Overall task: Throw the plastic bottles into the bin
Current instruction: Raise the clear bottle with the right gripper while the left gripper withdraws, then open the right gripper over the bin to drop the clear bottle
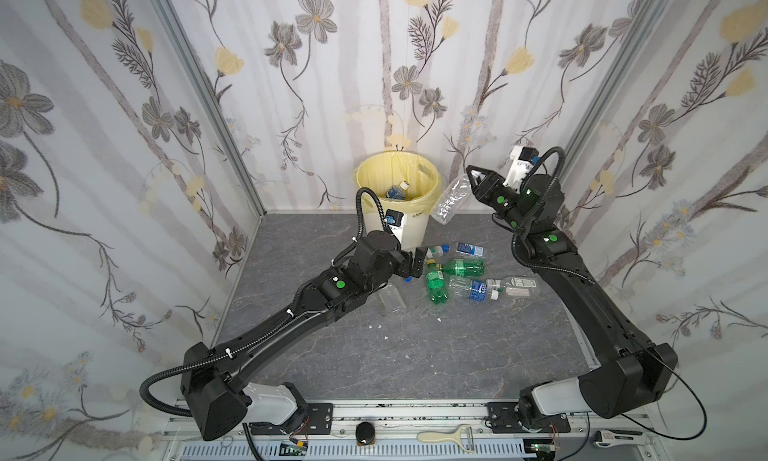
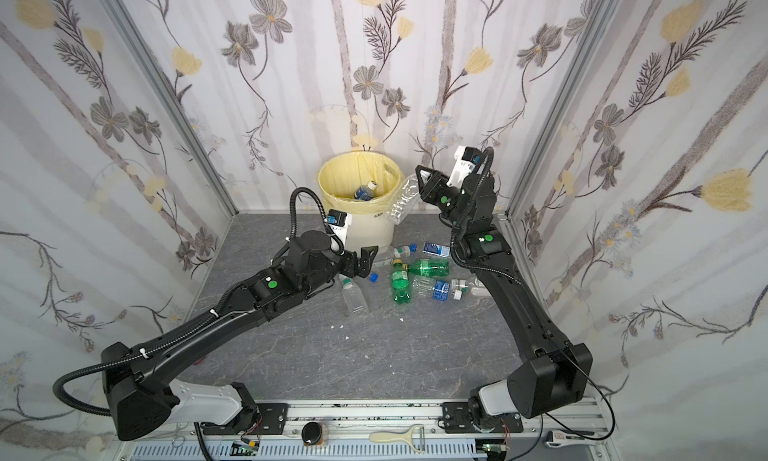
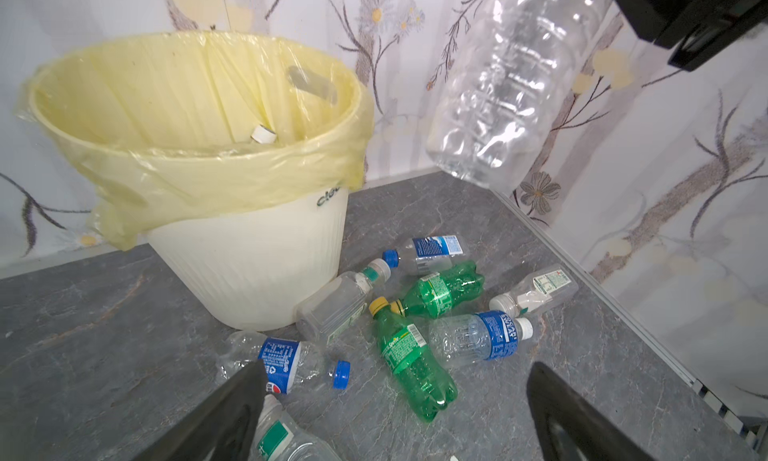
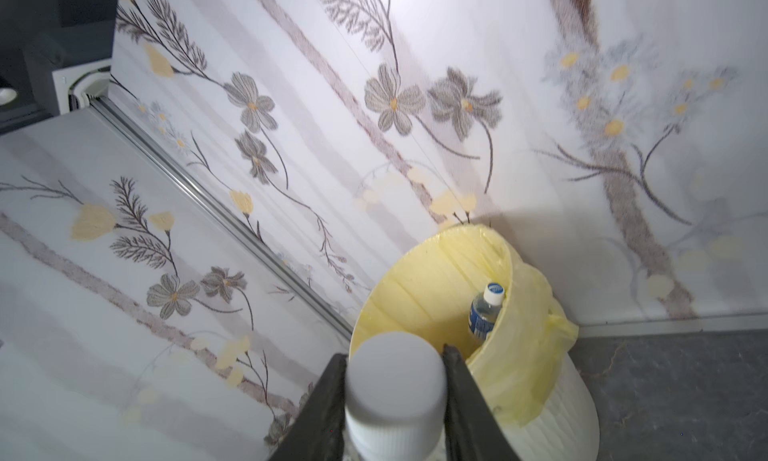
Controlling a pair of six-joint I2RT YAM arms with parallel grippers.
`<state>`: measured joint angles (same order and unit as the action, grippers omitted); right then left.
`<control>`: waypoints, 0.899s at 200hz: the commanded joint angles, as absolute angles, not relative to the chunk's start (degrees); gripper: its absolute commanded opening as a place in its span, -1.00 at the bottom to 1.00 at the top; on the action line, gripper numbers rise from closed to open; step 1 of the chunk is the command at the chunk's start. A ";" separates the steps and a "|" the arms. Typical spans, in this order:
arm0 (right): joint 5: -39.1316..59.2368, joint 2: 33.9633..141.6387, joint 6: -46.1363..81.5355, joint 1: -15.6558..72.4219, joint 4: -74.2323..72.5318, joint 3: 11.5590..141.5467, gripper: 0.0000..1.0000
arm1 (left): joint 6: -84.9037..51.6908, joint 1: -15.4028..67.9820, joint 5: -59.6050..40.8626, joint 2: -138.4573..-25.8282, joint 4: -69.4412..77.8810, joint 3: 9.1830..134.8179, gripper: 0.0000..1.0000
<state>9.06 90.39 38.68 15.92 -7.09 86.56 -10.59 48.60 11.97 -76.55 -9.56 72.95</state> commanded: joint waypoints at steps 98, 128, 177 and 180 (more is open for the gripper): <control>-11.89 89.61 38.42 12.75 -26.55 91.77 -0.56 | -8.53 46.68 15.97 -70.11 -7.82 71.13 1.00; -9.08 104.42 37.00 18.03 -21.03 100.71 -0.37 | -8.76 46.08 15.64 -69.96 -7.73 70.20 1.00; -1.43 117.61 37.77 21.36 -12.00 112.69 0.63 | -9.27 45.70 14.85 -69.79 -7.73 68.58 1.00; -1.41 117.14 37.58 21.50 -12.92 112.06 0.69 | -9.30 45.69 14.81 -69.74 -7.69 68.41 1.00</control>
